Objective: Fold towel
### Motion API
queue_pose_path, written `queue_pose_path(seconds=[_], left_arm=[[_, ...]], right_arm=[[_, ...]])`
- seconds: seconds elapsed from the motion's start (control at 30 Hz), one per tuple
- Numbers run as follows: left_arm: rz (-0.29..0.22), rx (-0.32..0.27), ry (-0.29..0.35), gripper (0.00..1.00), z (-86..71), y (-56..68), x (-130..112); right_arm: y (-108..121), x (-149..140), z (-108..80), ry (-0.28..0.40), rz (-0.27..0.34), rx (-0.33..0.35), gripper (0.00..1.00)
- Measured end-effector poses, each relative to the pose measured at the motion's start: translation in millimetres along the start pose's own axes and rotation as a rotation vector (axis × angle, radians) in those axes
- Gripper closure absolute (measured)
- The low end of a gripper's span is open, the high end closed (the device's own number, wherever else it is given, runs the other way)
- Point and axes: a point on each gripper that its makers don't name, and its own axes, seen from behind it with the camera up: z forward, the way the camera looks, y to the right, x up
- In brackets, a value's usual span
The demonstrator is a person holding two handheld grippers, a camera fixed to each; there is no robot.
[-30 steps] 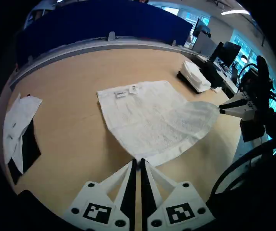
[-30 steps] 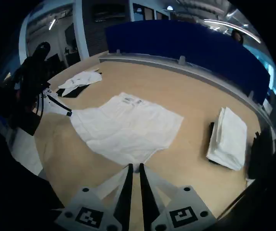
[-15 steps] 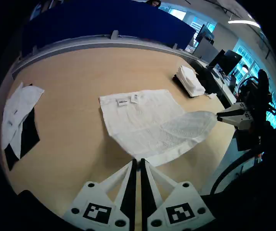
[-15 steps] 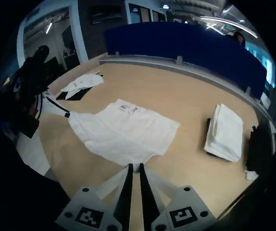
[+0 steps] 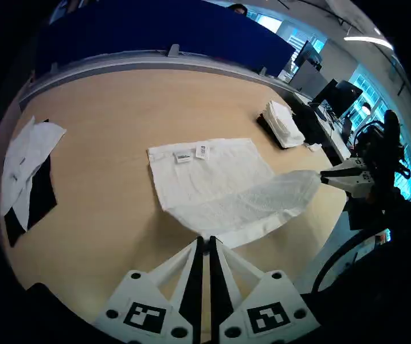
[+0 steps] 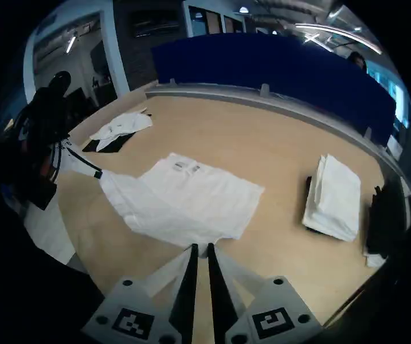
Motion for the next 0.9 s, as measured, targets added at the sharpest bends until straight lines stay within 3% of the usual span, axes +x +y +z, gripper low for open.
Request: queue_pose_path(seconds=[0.2, 0.47, 0.7, 0.9], left_arm=[[-0.021, 0.007, -0.003, 0.93, 4.1, -6.7, 16], [-0.092, 0.009, 0.003, 0.93, 19.6, -18.8, 48], [-0.128, 0.034, 0.006, 0.93, 42.3, -38.5, 75], [-0.12, 0.053, -0.007, 0.93, 65.6, -55.9, 89]], right_arm=[[12, 11, 9.9, 0.0, -0.012, -0.009, 0.87], [37, 30, 33.7, 0.001, -0.028, -0.033, 0.88], [61, 41, 61.8, -0.014, -0.023, -0.058, 0.88], [78, 45, 84.7, -0.034, -0.006, -0.081, 0.88]])
